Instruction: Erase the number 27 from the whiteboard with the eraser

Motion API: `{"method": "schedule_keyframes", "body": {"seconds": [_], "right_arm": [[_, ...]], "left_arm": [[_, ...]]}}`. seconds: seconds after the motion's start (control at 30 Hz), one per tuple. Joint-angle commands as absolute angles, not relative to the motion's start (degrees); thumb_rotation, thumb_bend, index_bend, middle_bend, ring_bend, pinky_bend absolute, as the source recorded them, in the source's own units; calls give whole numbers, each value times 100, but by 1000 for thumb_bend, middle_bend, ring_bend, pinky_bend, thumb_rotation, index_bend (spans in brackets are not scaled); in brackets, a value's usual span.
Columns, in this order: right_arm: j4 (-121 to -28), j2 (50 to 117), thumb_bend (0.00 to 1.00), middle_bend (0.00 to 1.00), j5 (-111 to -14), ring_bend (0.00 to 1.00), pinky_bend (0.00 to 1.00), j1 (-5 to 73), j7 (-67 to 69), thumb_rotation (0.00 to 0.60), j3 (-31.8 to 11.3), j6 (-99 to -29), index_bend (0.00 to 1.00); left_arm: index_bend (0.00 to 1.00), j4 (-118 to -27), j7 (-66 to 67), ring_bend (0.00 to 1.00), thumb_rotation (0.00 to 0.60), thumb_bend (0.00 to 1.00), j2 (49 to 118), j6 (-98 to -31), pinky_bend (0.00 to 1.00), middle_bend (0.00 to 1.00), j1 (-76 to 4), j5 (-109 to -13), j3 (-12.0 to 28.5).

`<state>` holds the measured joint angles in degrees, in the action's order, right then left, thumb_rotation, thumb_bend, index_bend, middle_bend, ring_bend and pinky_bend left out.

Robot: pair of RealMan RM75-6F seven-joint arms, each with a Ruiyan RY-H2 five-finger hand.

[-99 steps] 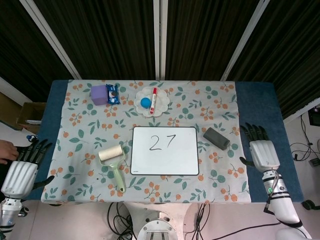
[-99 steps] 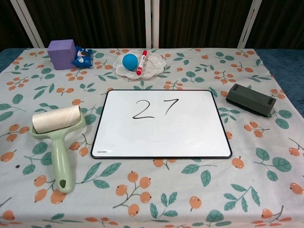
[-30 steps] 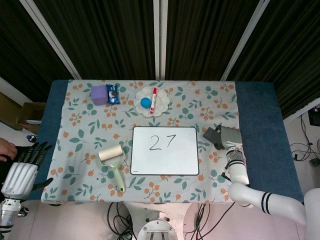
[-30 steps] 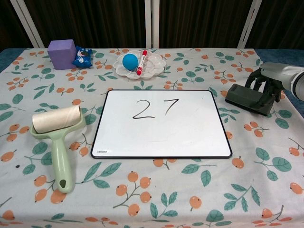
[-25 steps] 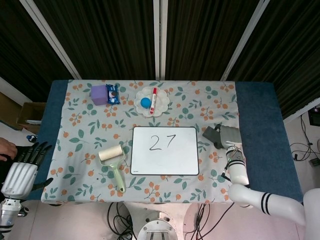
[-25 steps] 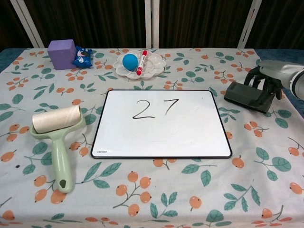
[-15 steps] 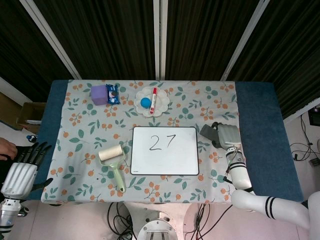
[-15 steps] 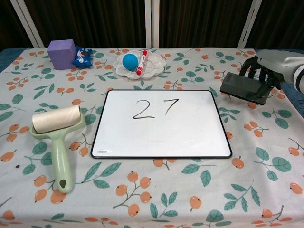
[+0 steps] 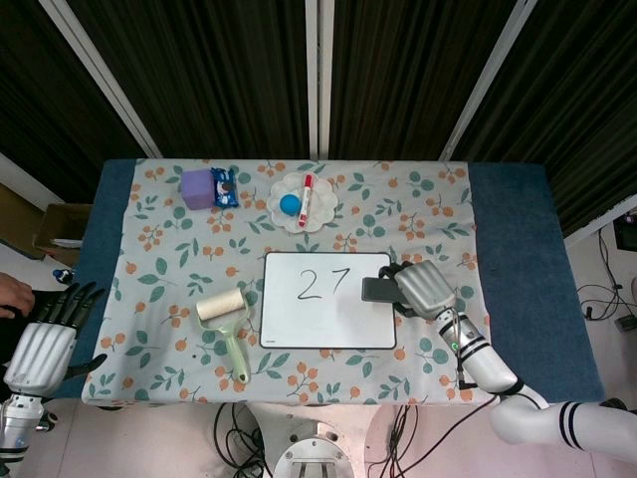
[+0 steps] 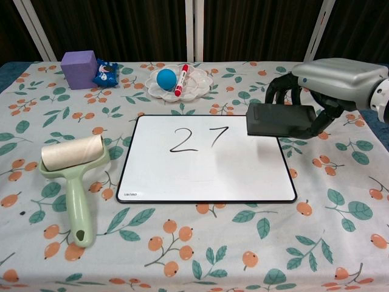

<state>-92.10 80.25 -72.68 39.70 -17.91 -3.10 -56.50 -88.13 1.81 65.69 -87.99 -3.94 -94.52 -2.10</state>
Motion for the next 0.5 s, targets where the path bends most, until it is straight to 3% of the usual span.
{"method": "schedule_keyframes", "body": {"seconds": [0.03,0.5], "right_arm": [[-8781,8162,313,618,-7812,587,747,4116,-1358,600,-53,-5251,698],[-8052,9147,317,624,-7907,595,760,4329,-1774,600,-273,-5135,727]], "left_arm": [[97,-8814,181,44,600,9,6570,-8798,166,69,-395,-9451,-210],[97,-8658,-14,44,600,9,6532,-8857,166,68,-338,-9358,-194]]}}
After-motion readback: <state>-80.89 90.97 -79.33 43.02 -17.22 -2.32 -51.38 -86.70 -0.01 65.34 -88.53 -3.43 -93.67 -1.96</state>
